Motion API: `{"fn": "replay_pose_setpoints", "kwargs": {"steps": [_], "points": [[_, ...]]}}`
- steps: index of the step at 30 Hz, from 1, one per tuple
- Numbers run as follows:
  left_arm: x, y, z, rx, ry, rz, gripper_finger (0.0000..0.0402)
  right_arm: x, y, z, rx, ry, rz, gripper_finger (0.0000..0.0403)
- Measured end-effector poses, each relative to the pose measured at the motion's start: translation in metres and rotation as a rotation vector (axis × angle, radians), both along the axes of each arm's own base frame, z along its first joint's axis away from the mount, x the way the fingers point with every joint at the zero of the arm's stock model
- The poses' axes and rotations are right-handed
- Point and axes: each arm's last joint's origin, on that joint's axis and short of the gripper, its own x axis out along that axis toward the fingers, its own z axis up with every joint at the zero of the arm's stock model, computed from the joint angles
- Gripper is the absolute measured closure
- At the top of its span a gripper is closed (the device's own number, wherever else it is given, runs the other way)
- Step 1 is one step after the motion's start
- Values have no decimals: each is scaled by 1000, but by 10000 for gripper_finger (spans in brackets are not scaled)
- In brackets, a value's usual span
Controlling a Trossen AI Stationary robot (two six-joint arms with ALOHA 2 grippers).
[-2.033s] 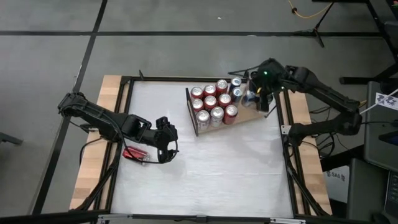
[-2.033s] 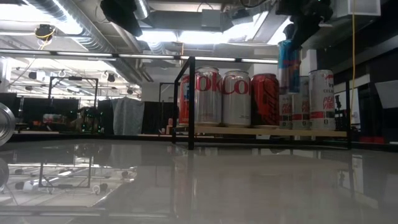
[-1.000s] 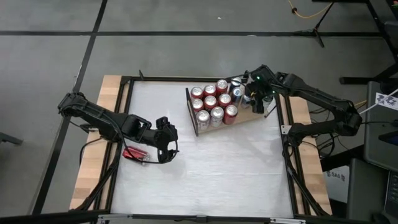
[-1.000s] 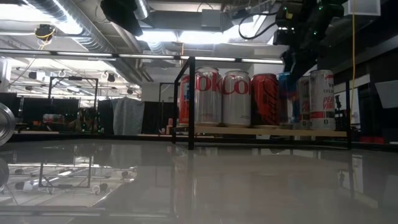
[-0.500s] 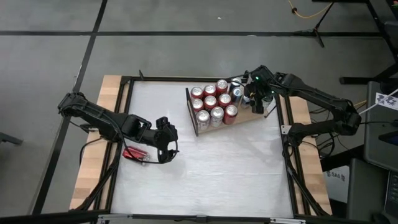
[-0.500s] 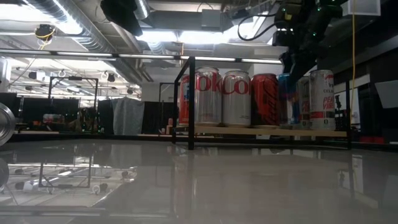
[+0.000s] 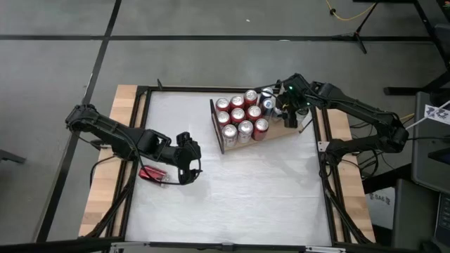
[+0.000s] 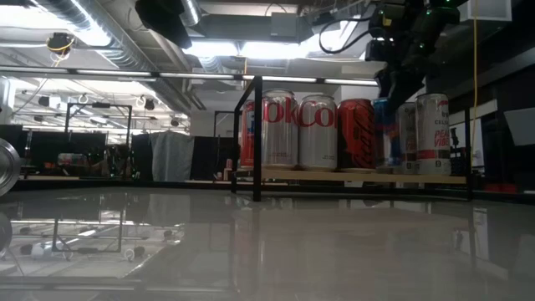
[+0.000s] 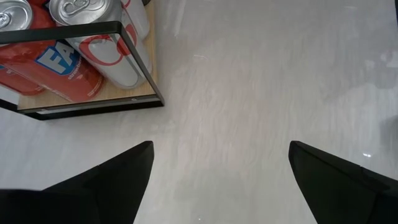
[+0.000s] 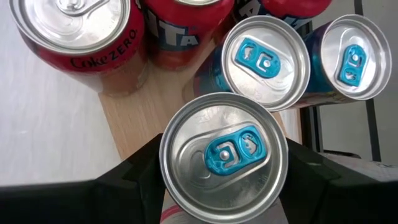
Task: Place canned beverage on shelf
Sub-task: Put the blue soda can on the shelf
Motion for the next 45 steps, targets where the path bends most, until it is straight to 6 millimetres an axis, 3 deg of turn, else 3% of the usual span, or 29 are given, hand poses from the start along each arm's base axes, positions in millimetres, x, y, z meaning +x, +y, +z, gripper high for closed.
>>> {"fn": "replay_pose_setpoints", "kwargs": {"steps": [45], "points": [[0,0,0,-2,-1,2,37,-1,-2,0,-44,25,-10,178]]}}
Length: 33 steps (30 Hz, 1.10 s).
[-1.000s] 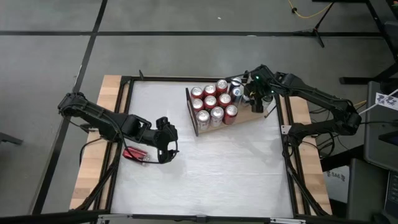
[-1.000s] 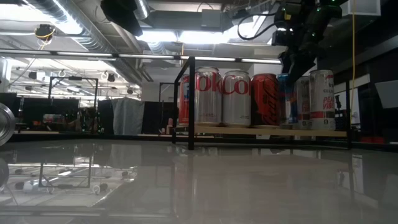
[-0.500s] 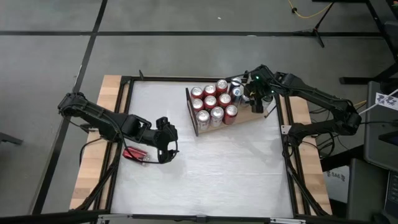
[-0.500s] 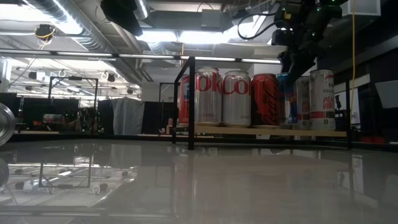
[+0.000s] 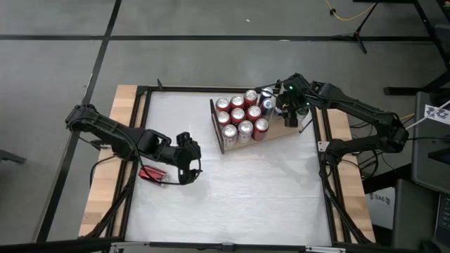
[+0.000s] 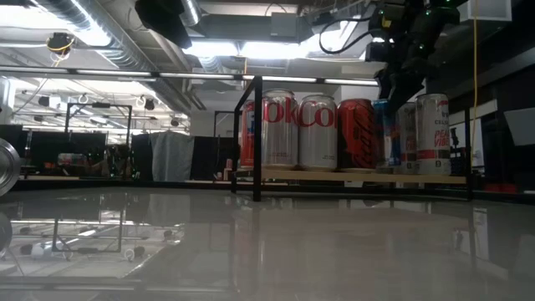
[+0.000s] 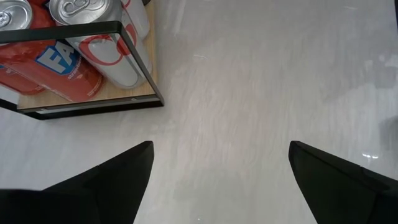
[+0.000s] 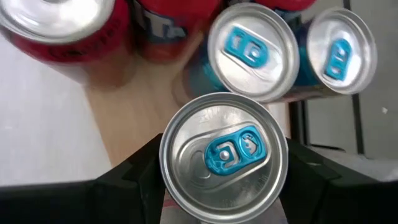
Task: Place canned beverage on shelf
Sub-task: Put the blue soda can on the shelf
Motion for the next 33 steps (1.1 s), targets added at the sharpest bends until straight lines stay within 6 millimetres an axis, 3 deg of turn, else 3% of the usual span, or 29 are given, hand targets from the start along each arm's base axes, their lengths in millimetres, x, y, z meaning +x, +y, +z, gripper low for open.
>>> {"fn": "replay_pose_setpoints", "kwargs": {"steps": [24,33], "points": [[0,0,0,0,-1,0,37,1,1,0,20,-15,15,177],[0,0,0,0,-1,0,37,1,1,0,20,-15,15,135]]}}
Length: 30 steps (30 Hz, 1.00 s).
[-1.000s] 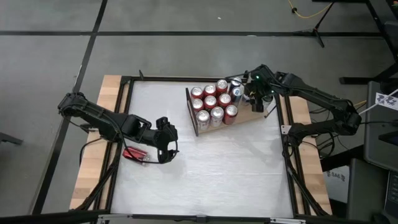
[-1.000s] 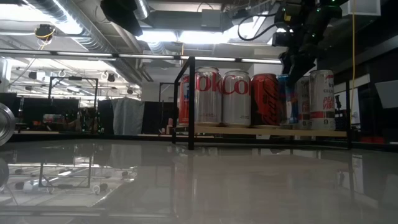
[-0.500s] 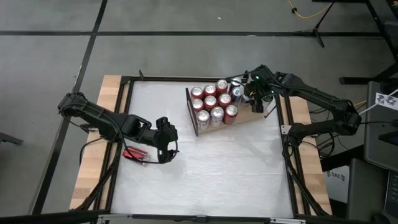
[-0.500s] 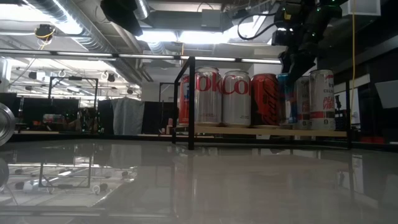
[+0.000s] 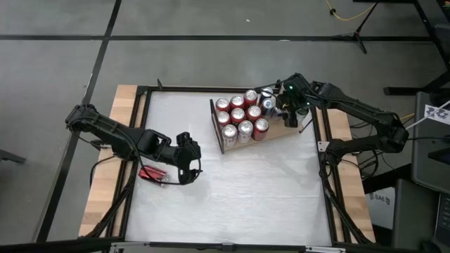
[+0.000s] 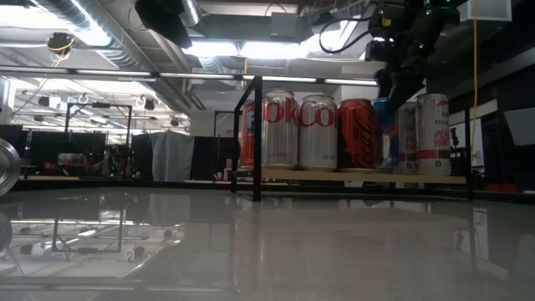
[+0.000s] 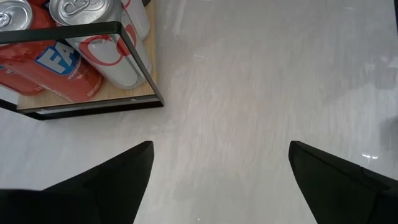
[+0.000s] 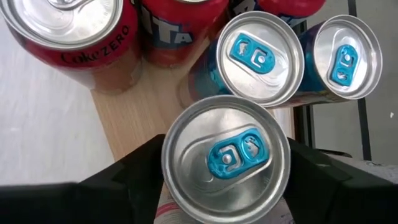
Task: Place canned beverage on shelf
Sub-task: Put the blue soda can on the shelf, then put the red soda can on the shelf
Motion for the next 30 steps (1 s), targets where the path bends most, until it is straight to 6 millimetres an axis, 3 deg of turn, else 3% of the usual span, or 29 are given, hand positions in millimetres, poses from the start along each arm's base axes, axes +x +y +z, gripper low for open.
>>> {"fn": "replay_pose_setpoints", "kwargs": {"steps": [6,30], "points": [[0,0,0,0,-1,0,37,0,0,1,-3,-4,0,119],[1,0,1,-4,-12,0,37,0,-1,0,-15,6,-39,120]]}}
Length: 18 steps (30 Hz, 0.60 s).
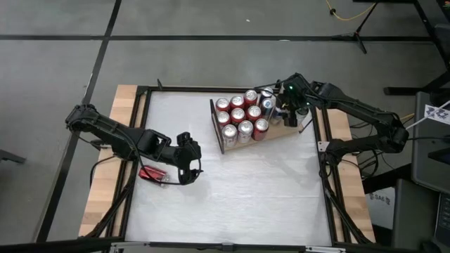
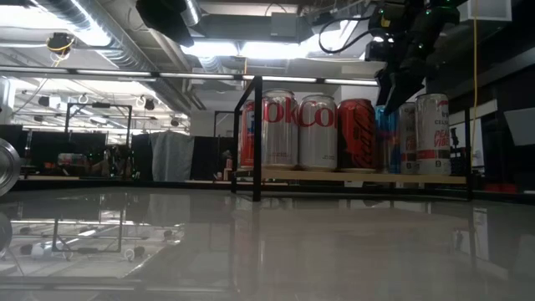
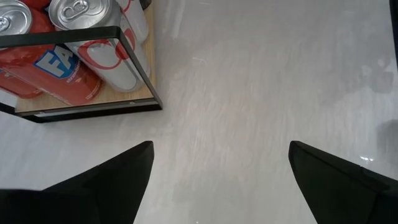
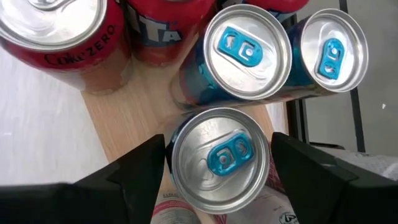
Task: Place canned beverage on shelf
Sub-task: Put the red soda can on the shelf
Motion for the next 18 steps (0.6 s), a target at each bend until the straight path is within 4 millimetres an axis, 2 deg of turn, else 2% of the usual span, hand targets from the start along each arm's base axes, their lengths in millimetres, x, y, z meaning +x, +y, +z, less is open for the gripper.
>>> {"fn": "replay_pose_setpoints", "kwargs": {"steps": [4,11,18], "points": [[0,0,0,0,0,0,37,0,0,2,-2,1,1,120],[0,0,0,0,-1,0,37,2,-2,18,-40,-43,-2,120],[0,0,0,0,-1,0,37,1,0,18,-9,-36,11,120]]}}
